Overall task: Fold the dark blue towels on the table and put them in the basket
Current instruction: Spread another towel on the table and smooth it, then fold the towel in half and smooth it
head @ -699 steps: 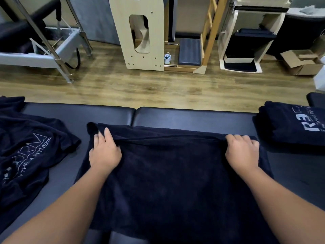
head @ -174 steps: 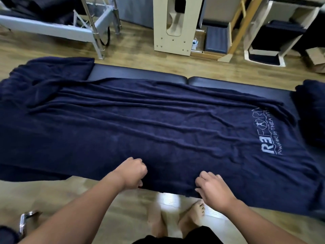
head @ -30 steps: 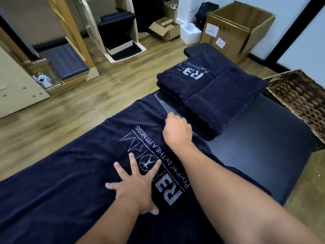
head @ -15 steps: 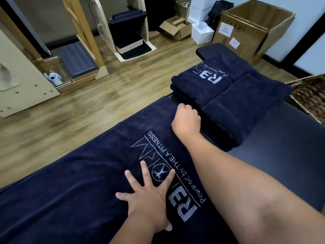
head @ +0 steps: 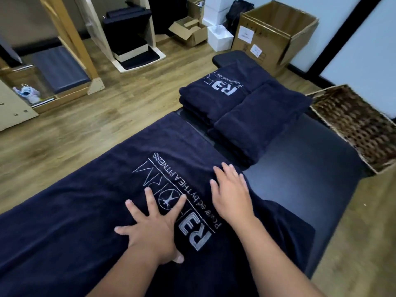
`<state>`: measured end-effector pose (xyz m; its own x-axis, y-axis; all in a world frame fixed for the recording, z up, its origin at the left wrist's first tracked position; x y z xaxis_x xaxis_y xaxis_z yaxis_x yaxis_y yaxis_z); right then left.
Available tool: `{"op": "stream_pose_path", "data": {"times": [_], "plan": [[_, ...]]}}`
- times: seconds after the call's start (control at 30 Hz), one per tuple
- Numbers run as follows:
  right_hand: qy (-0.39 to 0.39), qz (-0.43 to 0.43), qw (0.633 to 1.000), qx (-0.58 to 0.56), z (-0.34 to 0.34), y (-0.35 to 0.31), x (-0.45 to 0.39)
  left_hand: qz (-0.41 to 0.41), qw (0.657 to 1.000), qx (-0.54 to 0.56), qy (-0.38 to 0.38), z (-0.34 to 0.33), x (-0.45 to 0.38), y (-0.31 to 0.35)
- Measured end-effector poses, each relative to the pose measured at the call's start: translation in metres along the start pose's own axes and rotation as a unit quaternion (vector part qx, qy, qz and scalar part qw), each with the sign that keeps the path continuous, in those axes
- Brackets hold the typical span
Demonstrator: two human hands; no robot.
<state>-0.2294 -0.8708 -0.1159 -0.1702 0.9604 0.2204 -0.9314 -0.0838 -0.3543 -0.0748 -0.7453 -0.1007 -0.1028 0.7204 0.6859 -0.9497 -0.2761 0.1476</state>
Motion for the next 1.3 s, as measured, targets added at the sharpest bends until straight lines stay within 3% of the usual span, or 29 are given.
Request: {"op": "stream_pose_path", "data": {"times": [0.13,0.27,0.37,0.57,0.7,0.73,0.87,0.93,1.0,1.1,1.2,1.3], "plan": [[0.102,-0.1,0.989,-0.023,0.031,0.085,0.04,0.003,1.0,0.009,0.009,0.001,0.001,-0.002],[0.081,-0.179,0.978,0.075,0.053,0.131,0.065,0.013,1.0,0.015,0.019,0.0,0.002,-0.001],[0.07,-0.211,0.971,0.084,0.06,0.154,0.073,0.028,0.999,0.014,0.028,0.0,0.004,0.001],[0.181,-0.272,0.944,0.052,0.067,0.183,0.089,0.025,0.992,-0.039,0.117,-0.009,0.022,0.009],[0.099,-0.069,0.986,0.112,0.043,0.164,0.127,0.009,0.972,-0.098,0.213,-0.033,0.05,0.027],[0.06,-0.072,0.988,0.121,0.037,0.164,0.135,-0.004,0.965,-0.111,0.237,-0.042,0.056,0.032],[-0.067,-0.259,0.957,0.107,0.043,0.16,0.163,-0.07,0.955,-0.098,0.271,-0.096,0.087,0.046],[-0.084,-0.191,0.966,0.154,0.042,0.139,0.177,-0.12,0.942,-0.092,0.3,-0.122,0.104,0.052],[-0.1,-0.045,0.978,0.179,0.029,0.122,0.197,-0.151,0.929,-0.083,0.328,-0.143,0.121,0.055],[-0.099,0.151,0.966,0.187,0.006,0.113,0.23,-0.168,0.926,-0.048,0.335,-0.165,0.15,0.05],[-0.105,0.27,0.944,0.158,-0.009,0.11,0.267,-0.156,0.932,-0.026,0.327,-0.187,0.185,0.034],[-0.115,0.318,0.926,0.167,-0.014,0.111,0.285,-0.158,0.942,-0.028,0.294,-0.216,0.223,0.018]]}}
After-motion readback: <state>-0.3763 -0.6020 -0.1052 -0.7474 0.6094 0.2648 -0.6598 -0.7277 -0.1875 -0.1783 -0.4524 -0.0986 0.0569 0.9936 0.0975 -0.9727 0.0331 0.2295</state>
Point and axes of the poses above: each hand's wrist, its own x-axis away from the middle knuckle, its own z-axis out of the back of the hand, y = z × x, the point moved 3 cm from there along -x, towards the middle knuckle, and after that the axes turned 10 degrees about -z, right-handed, at the moved point
